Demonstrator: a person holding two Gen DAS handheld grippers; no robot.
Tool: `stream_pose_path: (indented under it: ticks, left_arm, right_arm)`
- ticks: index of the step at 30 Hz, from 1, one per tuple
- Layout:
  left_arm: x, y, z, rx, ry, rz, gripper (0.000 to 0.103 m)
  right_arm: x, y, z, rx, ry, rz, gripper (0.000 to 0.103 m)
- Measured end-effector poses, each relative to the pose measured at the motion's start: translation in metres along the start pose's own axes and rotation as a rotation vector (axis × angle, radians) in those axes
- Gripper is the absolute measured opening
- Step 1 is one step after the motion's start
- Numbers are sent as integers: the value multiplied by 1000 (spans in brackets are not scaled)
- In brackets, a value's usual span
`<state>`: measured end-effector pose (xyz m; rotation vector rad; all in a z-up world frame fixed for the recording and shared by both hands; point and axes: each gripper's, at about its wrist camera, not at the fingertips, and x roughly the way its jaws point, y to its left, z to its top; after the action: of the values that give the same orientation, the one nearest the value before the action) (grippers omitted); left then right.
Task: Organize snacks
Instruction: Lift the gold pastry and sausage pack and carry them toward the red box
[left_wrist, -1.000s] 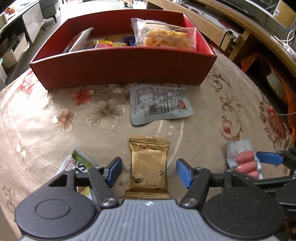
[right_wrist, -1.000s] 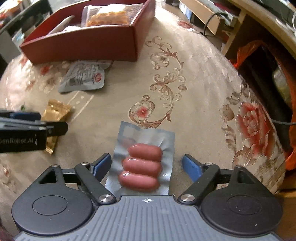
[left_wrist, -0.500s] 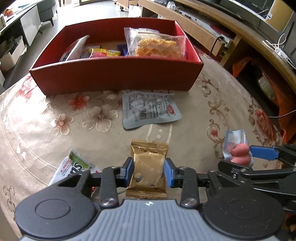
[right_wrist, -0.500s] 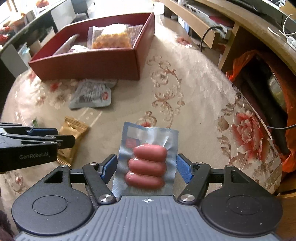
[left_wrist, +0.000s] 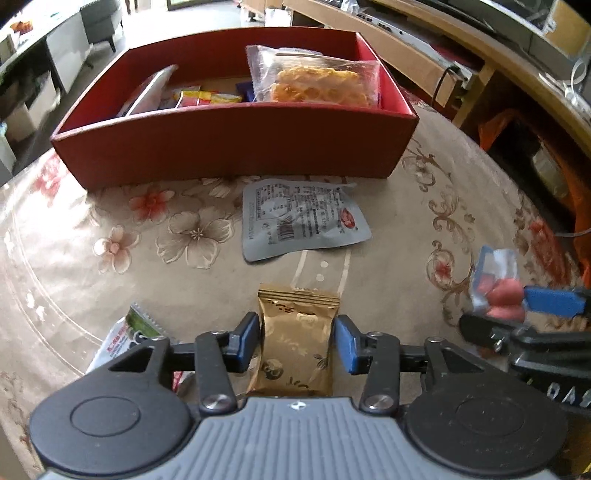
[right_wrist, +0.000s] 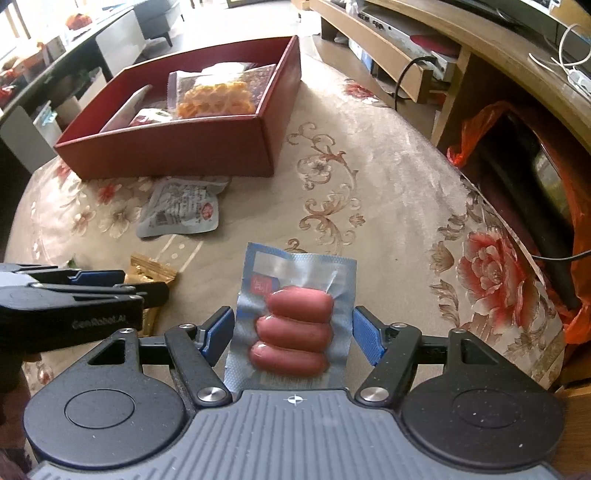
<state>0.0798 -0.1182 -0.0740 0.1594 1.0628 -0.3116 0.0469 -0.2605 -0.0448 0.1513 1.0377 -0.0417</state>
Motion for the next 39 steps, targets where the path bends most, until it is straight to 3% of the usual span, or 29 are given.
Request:
stream_pose_path:
  ticks: [9, 39]
  left_arm:
    - [-14, 5, -2, -26, -16, -16, 37]
    - [-42, 22, 13, -103, -105, -42, 36]
  right_arm:
    - [-9, -1, 4, 0, -34, 9, 75]
    - [-21, 5, 21, 4, -113, 37, 75]
